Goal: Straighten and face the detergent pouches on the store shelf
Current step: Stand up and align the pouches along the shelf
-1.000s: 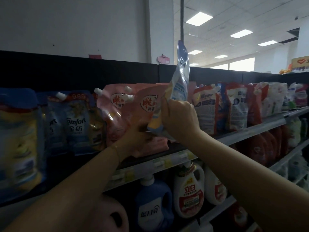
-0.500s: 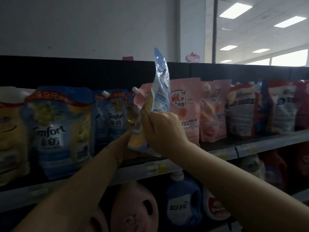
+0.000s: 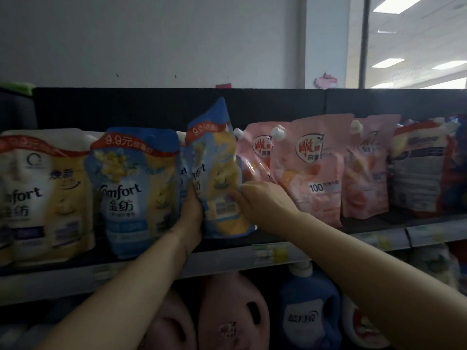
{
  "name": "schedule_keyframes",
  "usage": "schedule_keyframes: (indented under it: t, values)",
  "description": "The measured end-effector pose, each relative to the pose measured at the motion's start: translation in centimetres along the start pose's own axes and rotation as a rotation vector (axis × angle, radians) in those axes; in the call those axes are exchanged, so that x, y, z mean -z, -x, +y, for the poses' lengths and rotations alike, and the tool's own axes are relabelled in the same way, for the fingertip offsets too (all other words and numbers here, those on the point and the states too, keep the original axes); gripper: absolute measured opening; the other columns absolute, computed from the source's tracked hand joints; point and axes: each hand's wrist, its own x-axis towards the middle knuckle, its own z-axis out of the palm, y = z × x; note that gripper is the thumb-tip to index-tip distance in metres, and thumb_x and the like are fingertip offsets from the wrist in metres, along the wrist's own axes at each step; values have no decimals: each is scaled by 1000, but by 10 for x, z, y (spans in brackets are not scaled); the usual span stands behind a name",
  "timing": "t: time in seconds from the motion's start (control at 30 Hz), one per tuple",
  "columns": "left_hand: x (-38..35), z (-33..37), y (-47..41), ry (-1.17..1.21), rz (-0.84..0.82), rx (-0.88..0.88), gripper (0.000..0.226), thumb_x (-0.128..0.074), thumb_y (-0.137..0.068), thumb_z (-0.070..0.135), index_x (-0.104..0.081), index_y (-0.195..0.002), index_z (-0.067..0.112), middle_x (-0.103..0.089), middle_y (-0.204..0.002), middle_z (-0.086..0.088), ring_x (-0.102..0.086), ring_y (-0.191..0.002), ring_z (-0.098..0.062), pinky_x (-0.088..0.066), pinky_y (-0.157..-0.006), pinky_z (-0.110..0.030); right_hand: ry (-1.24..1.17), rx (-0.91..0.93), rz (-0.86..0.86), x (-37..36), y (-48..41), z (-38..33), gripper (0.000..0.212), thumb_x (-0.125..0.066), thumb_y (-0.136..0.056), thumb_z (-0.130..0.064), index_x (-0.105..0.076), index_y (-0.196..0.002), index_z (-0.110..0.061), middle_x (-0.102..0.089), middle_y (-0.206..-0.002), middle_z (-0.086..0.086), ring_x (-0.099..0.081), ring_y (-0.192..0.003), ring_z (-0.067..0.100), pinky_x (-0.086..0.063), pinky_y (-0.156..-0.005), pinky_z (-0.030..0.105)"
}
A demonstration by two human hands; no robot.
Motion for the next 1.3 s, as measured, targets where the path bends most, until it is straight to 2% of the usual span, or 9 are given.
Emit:
schedule_keyframes:
  t: [0.13,0.3,0.43,0.53,0.67,0.77,0.97,1.2,1.3]
  values:
    - [-5,-3,-11,-104,40,-122,59,-19,-100,53,-51,-133,17,-54,-134,0,-51,-122,-19,-38,-107,-29,-27,-312,-205,-15,-8,15,33,-39,-103,-33,-64,-106,-13,-65,-103,10,-61,-94,33,-45,-73,36]
    - [-9,-1,-15,-281,96,-274,37,-34,-102,36,-38,-123,7,-53,-111,6,-54,-105,-10,-38,-74,-1,-203,-489,-303,-60,-38,36,29,-39,-97,-5,-63,-113,-2,-65,-113,19,-60,-106,37,-49,-92,42]
    - [-6,-3,-29,-484,112,-270,80,-47,-90,57,-31,-132,-8,-46,-133,-22,-47,-123,-33,-38,-106,-38,-495,-680,-324,-85,-47,40,25,-52,-93,-11,-62,-111,4,-64,-117,22,-60,-109,34,-48,-93,36]
    - [0,-4,-30,-624,122,-142,91,-66,-83,50,-19,-140,-4,-34,-143,-17,-38,-131,-30,-33,-110,-43,-744,-774,-316,-93,-45,44,19,-70,-85,-20,-61,-95,-7,-68,-96,8,-64,-87,18,-53,-75,24]
    - [7,-6,-27,-645,10,-12,113,-78,-77,28,7,-147,6,-22,-147,-8,-28,-136,-24,-30,-108,-32,-675,-704,-438,-93,-45,47,59,-80,-75,-26,-53,-121,0,-64,-112,11,-63,-98,20,-51,-73,22]
    - [6,-8,-34,-748,6,74,121,-77,-77,20,21,-147,12,-10,-153,-12,-21,-140,-28,-28,-112,-37,-419,-654,-420,-93,-45,39,61,-76,-78,-23,-47,-125,3,-57,-118,19,-57,-109,33,-46,-81,32]
    - [7,-20,-45,-871,-10,79,123,-72,-75,9,27,-146,21,-9,-149,-15,-23,-137,-33,-30,-113,-45,-470,-683,-301,-112,-47,43,77,-76,-78,-16,-27,-134,1,-53,-125,15,-55,-114,29,-46,-98,36]
    - [-2,-23,-56,-863,40,77,117,-70,-79,7,23,-148,20,-4,-152,-13,-23,-138,-30,-24,-114,-36,-370,-701,-266,-126,-58,53,65,-69,-81,-7,-35,-134,5,-53,-126,24,-54,-114,36,-46,-94,37]
    - [-3,-23,-59,-894,38,93,118,-71,-80,8,25,-147,20,-1,-154,-13,-22,-139,-29,-23,-113,-35,-394,-721,-349,-125,-65,53,81,-67,-86,-11,-15,-145,4,-45,-137,22,-48,-125,33,-42,-101,36]
